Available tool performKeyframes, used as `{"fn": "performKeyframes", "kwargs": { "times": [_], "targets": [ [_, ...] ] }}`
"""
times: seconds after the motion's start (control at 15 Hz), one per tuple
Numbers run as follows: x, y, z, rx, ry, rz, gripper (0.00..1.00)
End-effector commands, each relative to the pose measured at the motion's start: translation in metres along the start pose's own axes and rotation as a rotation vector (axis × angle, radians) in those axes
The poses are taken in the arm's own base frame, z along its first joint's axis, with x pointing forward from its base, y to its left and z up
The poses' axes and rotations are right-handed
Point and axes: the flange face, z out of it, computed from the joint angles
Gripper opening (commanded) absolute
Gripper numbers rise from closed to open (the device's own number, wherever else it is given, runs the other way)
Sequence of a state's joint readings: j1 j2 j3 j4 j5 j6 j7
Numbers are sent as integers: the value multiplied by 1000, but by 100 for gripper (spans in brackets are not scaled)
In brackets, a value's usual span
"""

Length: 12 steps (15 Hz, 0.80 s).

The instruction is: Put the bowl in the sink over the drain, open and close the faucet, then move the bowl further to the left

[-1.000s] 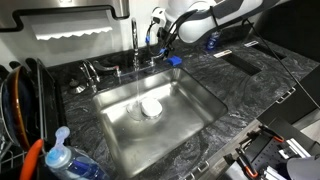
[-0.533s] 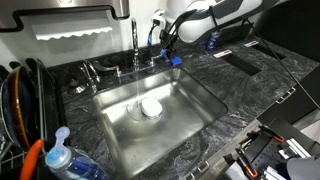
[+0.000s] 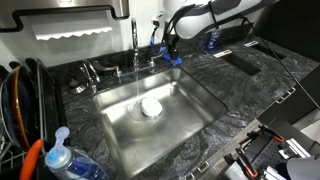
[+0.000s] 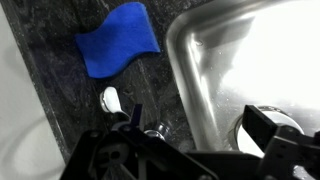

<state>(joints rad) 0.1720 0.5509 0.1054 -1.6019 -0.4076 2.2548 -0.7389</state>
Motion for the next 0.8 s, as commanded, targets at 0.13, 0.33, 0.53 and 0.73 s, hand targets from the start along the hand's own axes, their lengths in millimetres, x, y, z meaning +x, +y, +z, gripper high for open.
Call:
{"fn": "performKeyframes", "kwargs": {
  "times": [0.13, 0.33, 0.53, 0.73],
  "targets": [
    [-5, 1, 3, 4, -15, -2, 100],
    [-8, 3, 12, 4, -30, 11, 66],
    [-12, 8, 21, -24, -52, 31, 45],
    [-12, 13, 32, -68, -55, 59, 23]
  ]
}}
